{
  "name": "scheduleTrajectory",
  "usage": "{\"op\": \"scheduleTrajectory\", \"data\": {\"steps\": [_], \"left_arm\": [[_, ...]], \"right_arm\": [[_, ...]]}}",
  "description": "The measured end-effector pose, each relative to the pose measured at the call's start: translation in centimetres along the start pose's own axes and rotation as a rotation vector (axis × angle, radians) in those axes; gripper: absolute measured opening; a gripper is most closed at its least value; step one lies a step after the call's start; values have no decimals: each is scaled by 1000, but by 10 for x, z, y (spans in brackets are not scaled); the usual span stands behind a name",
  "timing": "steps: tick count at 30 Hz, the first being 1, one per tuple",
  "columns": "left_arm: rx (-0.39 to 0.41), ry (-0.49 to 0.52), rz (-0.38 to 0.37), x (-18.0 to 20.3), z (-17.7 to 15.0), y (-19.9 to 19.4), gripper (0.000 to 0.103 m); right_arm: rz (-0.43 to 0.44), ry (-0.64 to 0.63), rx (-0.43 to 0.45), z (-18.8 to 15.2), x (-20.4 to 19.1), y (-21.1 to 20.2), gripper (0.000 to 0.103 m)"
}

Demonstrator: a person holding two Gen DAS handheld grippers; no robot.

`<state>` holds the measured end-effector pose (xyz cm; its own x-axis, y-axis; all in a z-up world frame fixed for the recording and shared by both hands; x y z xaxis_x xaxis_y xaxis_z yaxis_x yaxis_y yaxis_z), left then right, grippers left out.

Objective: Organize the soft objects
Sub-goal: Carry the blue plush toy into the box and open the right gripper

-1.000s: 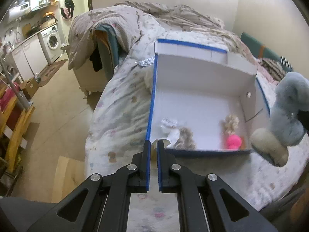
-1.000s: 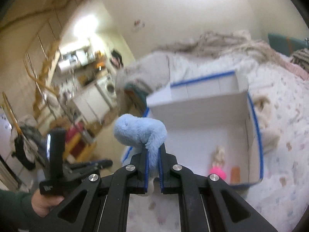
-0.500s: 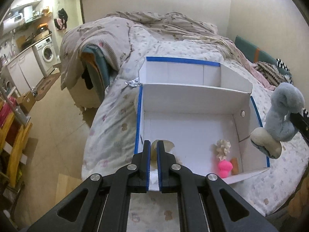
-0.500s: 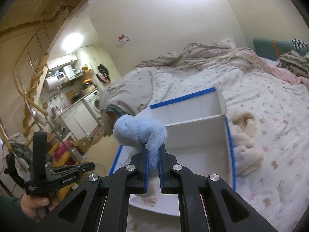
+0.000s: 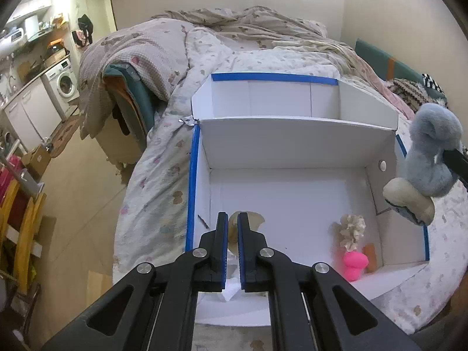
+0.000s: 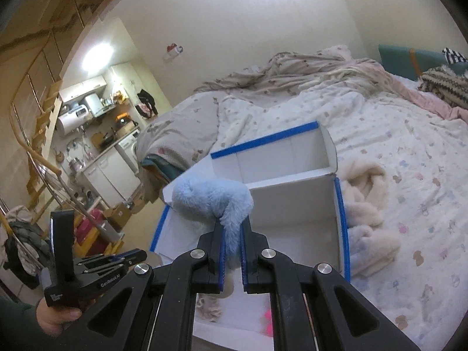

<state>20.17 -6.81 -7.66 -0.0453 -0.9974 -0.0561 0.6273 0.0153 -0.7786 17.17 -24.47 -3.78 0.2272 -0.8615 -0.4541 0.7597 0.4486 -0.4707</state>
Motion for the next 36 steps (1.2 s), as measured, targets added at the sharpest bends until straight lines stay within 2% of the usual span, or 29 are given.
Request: {"op": "scheduleTrajectory", "data": {"steps": [3, 7, 13, 23, 28, 36], "left_arm": [[1, -8, 5, -2, -6, 10, 6], [-53, -71, -33, -2, -11, 26, 6], [-79, -6, 6, 9, -19, 41, 6], [-88, -7, -6, 14, -26, 54, 7], [-100, -20, -2, 10, -29, 56, 7], [-128, -8, 4, 10, -32, 60, 12]], "right_arm": [[-28, 12, -33, -5, 6, 11, 10], [-66, 38, -93, -17, 13, 26, 10], [-104, 68, -196, -40, 21, 46, 10], [-162, 76, -342, -76, 30, 68, 10], [-179, 92, -369, -83, 34, 70, 10], [-193, 111, -381, -85, 38, 72, 11]]}}
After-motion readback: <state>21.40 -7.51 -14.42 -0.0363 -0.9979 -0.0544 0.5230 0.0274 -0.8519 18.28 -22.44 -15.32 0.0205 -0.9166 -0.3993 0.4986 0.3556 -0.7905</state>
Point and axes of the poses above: each gripper's, at about its wrist camera, not at the fingertips, and y roughly the way its jaws point, x to its right, z to its top, the point moved 8 cm from there along y, roughly the way its jaws point, and after that the axes turned 1 degree about z, right-handed, at the moved point
